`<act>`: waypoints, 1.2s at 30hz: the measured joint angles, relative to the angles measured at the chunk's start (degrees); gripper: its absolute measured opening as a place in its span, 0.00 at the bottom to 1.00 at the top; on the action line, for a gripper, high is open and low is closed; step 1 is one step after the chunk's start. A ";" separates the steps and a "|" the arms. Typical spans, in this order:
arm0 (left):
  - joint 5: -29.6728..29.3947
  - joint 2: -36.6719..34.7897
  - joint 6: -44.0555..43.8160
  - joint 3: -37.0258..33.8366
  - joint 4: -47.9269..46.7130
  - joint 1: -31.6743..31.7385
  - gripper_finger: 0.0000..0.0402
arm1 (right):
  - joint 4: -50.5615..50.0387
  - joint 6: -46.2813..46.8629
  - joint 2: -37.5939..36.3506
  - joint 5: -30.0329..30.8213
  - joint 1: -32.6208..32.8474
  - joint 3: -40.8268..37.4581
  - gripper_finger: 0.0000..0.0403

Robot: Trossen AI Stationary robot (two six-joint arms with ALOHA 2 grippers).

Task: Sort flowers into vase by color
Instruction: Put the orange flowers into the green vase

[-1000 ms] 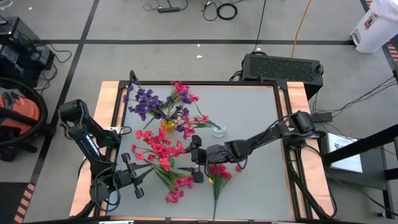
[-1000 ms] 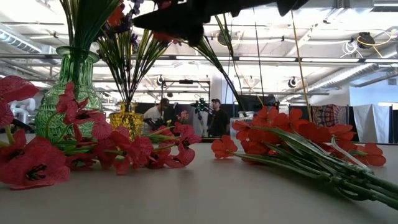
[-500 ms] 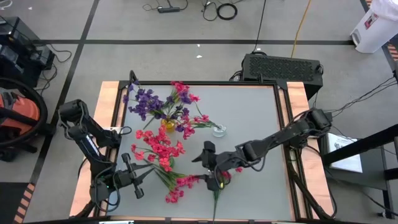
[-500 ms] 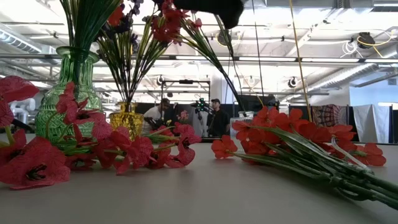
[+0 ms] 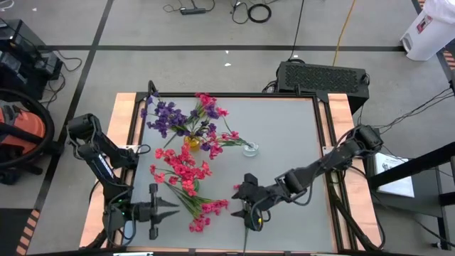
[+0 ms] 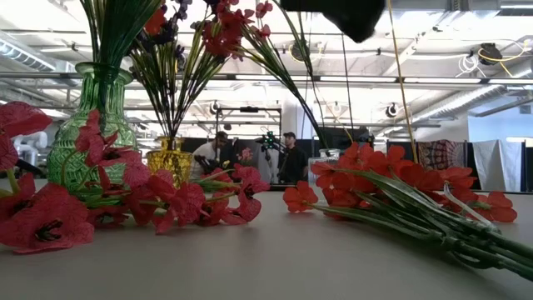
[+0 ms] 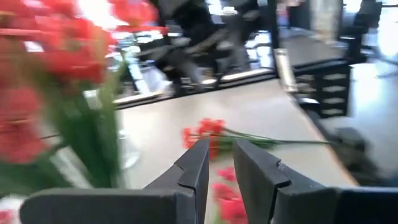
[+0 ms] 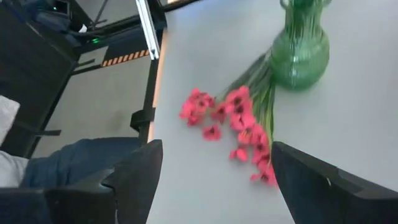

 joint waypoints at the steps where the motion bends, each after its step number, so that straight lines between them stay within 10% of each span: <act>1: 2.17 0.00 0.00 0.00 -0.10 0.00 0.20 | -0.52 1.41 0.02 0.00 0.28 0.00 0.72; 7: 12.23 0.00 -0.16 0.00 -0.17 0.00 0.20 | -4.38 10.70 0.04 0.17 1.90 -0.02 0.72; 22: 12.00 0.00 -0.41 0.00 -3.34 0.04 0.20 | -11.80 31.77 0.24 11.76 7.62 -0.02 0.72; 36: 17.13 0.02 -19.87 0.00 -10.75 0.04 0.20 | -11.88 50.88 9.87 11.55 10.20 -0.02 0.72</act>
